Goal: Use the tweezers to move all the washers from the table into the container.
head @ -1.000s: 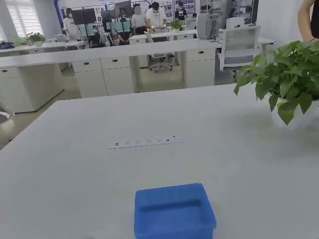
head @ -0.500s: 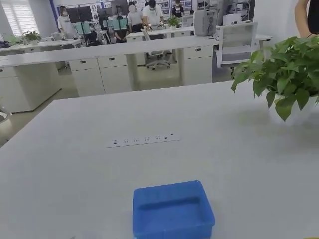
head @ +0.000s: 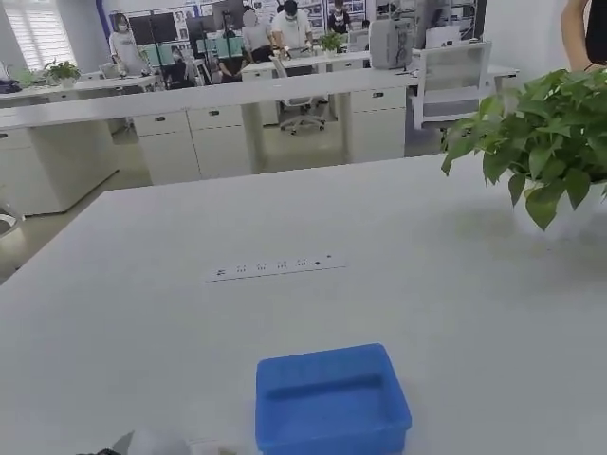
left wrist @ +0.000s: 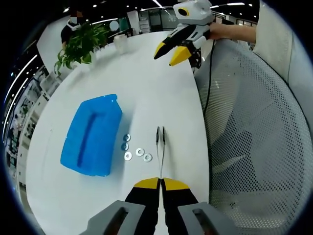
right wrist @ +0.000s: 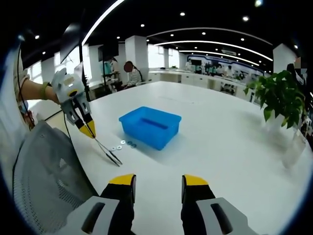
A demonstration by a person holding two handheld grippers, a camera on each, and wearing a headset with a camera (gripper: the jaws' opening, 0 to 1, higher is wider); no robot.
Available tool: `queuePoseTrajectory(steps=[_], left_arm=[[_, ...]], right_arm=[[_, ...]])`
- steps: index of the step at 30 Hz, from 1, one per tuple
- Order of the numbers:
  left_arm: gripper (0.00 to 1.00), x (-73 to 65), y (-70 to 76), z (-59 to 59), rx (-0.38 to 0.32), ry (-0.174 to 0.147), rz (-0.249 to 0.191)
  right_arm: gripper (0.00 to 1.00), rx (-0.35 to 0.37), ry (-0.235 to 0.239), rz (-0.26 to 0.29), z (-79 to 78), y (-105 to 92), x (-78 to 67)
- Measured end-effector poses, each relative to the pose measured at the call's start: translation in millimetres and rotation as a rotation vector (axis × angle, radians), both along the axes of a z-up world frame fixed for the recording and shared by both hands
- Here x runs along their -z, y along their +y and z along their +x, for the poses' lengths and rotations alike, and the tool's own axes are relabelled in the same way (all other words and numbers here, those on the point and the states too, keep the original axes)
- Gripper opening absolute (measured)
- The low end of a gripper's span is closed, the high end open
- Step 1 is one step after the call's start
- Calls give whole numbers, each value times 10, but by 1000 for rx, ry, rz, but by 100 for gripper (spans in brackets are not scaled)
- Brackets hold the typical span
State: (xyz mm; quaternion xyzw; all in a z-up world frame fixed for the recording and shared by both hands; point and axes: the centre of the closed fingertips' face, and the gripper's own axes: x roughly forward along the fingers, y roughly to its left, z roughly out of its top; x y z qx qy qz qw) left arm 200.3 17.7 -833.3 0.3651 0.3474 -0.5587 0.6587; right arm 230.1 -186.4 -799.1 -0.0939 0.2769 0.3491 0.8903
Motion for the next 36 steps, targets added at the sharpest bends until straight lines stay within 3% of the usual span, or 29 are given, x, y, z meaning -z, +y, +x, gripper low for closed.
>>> queuePoseTrajectory(steps=[6,10,14,17,19,21,29,32,36], left_arm=[[0,-175,-73,-62,7,-12,-22],[0,-235,-95,-82,41,-47,5],[0,-280,-118,-95,55,-54,18],[0,-332,-138,-99,58,-51,18],[0,-362,-153,-105,61,-49,21],[0,-392,-171,-120,67,-45,22],[0,-443,-210,-150,83,-35,37],[0,-443,-213,-136,89,-32,45],[0,-459,-245,-122,93,-26,43]], right_arm=[[34,-58,25,-20,-61,89,56],[34,-126,54,-52,-145,188,126],[33,-235,105,-90,-285,355,191],[31,-338,97,-159,-370,477,224],[29,-389,90,-172,-392,608,239],[28,-410,97,-136,-386,770,239],[22,-552,105,-75,-365,1274,321],[22,-589,122,-50,-383,1389,374],[21,-631,111,-61,-380,1481,424]])
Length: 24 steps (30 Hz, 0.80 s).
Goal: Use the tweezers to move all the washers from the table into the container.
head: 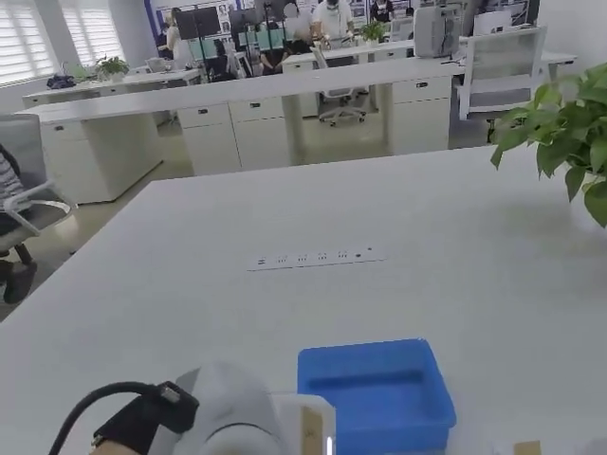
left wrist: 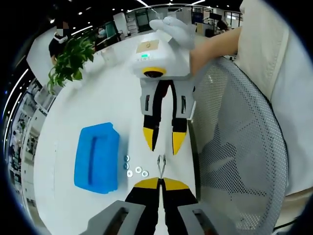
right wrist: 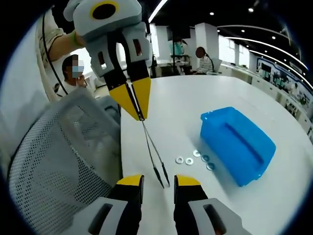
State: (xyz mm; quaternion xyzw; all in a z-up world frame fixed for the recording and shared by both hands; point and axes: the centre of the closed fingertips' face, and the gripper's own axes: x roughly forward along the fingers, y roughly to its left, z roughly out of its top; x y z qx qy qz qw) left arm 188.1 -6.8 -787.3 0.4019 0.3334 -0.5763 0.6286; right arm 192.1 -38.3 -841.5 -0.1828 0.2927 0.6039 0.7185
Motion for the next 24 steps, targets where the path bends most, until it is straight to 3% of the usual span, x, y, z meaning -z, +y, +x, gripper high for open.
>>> queuePoseTrajectory(steps=[8,12,14,20,24], left_arm=[[0,-53,-109,29,14,6,-15],[0,-67,-142,34,12,19,-24],[0,-70,-114,37,18,22,-7],[0,-148,-95,74,22,23,4],[0,-214,-79,134,19,7,7]], right_arm=[[16,-70,-13,-3,43,215,81],[8,-80,-27,-20,61,248,132],[8,-72,-7,-7,57,260,123],[7,-90,-57,13,105,383,76],[7,-63,-54,54,199,464,23]])
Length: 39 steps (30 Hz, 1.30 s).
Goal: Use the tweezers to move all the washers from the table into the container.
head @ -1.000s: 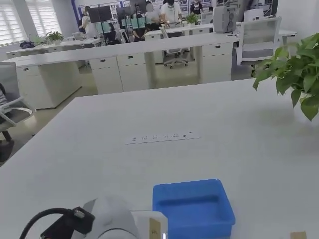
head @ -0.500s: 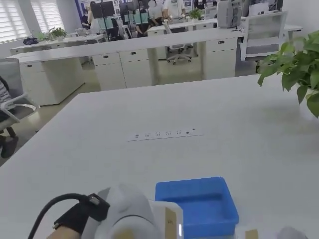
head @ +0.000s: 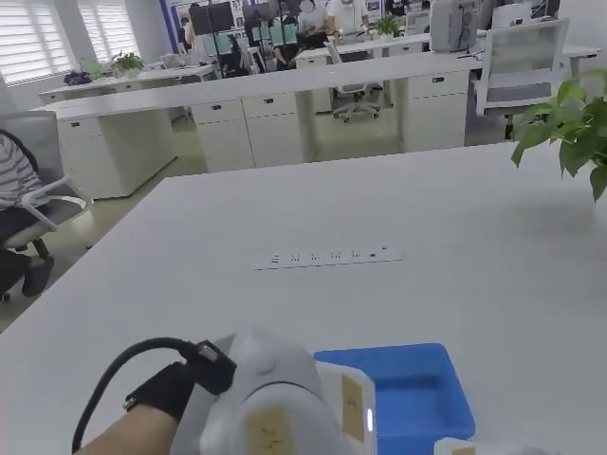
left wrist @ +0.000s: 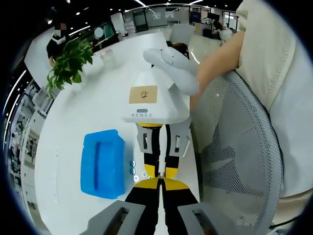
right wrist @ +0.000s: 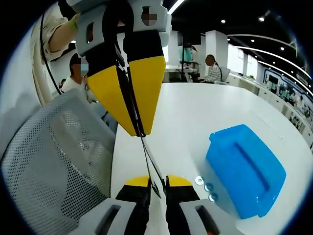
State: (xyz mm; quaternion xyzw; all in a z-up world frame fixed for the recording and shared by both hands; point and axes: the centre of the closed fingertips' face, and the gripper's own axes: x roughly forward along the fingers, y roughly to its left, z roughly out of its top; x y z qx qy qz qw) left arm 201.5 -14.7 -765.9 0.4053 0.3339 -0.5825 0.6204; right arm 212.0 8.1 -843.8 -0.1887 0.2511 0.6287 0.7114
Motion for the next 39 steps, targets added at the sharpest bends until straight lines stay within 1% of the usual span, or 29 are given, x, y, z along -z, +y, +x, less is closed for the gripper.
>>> queuePoseTrajectory(steps=[3,5,8,10,14,16,21,26,27,30,32,33,34,36,37,39], left_arm=[[0,-27,7,50,1,-16,9],[0,-25,21,80,9,-32,21],[0,-8,27,119,9,-30,31],[0,10,29,125,12,-24,38],[0,53,38,137,25,-24,58],[0,55,30,141,29,-20,56],[0,52,22,169,36,-24,63],[0,54,18,188,41,-27,66],[0,64,21,191,40,-24,68],[0,71,37,218,37,-29,77],[0,75,43,225,33,-23,77],[0,85,43,228,30,-15,76],[0,91,39,230,25,-9,72],[0,105,28,229,17,1,63],[0,113,10,209,9,16,53],[0,111,-25,161,18,27,43]], right_arm=[[8,26,-6,33,85,45,-41],[8,34,-18,36,119,55,-44],[8,43,-17,41,153,69,-27],[8,40,-2,41,155,85,-7],[8,39,-5,33,154,83,32],[8,42,-5,38,160,77,36],[9,65,33,61,198,82,30],[9,68,22,61,209,87,27],[9,76,40,65,221,96,33],[9,85,68,81,235,111,37],[9,97,97,95,230,113,41],[9,105,123,105,218,115,48],[9,110,140,106,210,110,54],[9,127,163,113,217,105,52],[9,125,174,111,209,98,51],[10,111,169,107,166,81,50]])
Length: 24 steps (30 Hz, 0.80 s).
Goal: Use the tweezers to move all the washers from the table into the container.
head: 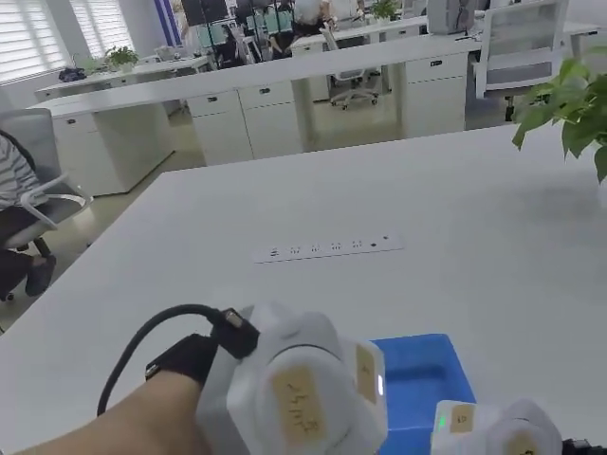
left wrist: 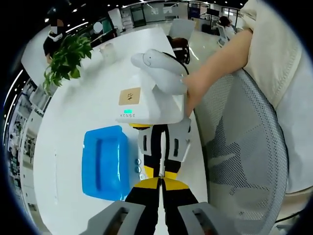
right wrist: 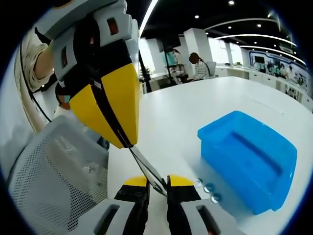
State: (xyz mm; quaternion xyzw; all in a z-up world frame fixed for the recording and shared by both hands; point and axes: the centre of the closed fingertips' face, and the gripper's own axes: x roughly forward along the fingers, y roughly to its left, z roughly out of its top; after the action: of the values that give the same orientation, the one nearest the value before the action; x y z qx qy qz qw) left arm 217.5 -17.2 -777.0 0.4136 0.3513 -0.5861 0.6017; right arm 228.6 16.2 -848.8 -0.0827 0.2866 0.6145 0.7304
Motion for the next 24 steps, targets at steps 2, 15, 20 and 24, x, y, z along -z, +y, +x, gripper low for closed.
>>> queuePoseTrajectory(steps=[2,15,20,24], left_arm=[[0,2,-23,-53,14,5,-2],[0,42,-70,-282,9,80,-50],[0,53,-82,-326,23,87,-52],[0,56,-63,-305,25,80,-42]], right_arm=[[10,-8,4,-5,-63,-18,-2],[9,-74,-8,-67,-367,-65,19],[11,-78,-14,-69,-391,-70,20],[18,-107,-36,-67,-428,-45,0]])
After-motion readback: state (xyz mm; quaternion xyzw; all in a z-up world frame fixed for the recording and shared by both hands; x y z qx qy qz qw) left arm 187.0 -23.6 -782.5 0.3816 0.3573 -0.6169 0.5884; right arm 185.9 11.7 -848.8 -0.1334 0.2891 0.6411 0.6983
